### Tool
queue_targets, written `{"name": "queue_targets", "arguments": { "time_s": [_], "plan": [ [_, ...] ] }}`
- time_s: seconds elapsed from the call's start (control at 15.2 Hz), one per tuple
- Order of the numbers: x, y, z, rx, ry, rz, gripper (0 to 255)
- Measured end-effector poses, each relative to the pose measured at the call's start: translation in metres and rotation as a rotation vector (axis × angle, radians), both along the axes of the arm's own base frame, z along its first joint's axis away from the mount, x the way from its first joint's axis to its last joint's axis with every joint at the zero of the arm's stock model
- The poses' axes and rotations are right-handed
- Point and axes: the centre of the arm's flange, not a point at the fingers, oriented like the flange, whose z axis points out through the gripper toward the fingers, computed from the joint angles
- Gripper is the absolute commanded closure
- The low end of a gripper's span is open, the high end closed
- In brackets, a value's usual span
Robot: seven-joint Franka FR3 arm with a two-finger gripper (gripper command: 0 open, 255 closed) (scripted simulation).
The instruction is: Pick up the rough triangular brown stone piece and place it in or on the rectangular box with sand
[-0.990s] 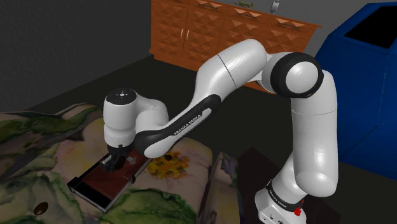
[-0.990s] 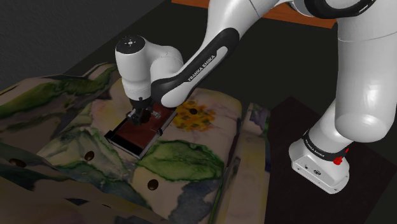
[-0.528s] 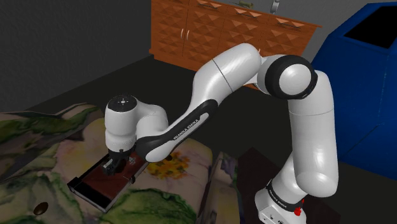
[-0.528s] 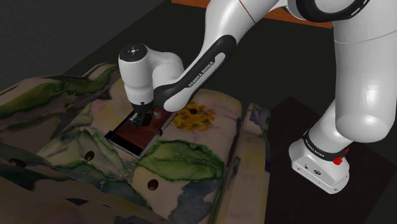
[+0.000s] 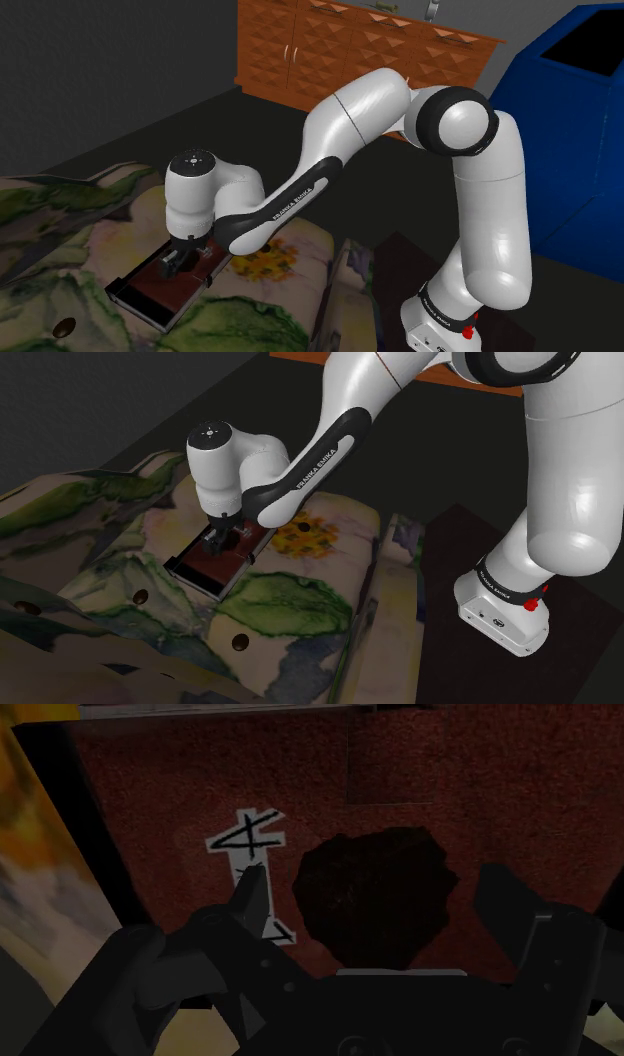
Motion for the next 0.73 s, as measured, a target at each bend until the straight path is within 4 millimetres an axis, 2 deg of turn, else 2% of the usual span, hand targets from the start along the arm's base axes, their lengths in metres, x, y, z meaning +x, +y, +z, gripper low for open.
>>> {"name": "queue_targets", "arguments": {
  "time_s": [0.2,0.46,0.73],
  "plan": [
    [-0.001,-0.001,0.006,0.000,0.000,0.000,0],
    [-0.007,-0.002,0.043,0.001,-0.001,0.000,0],
    [-0.008,-0.003,0.049,0.000,0.000,0.000,0]
  ]
}}
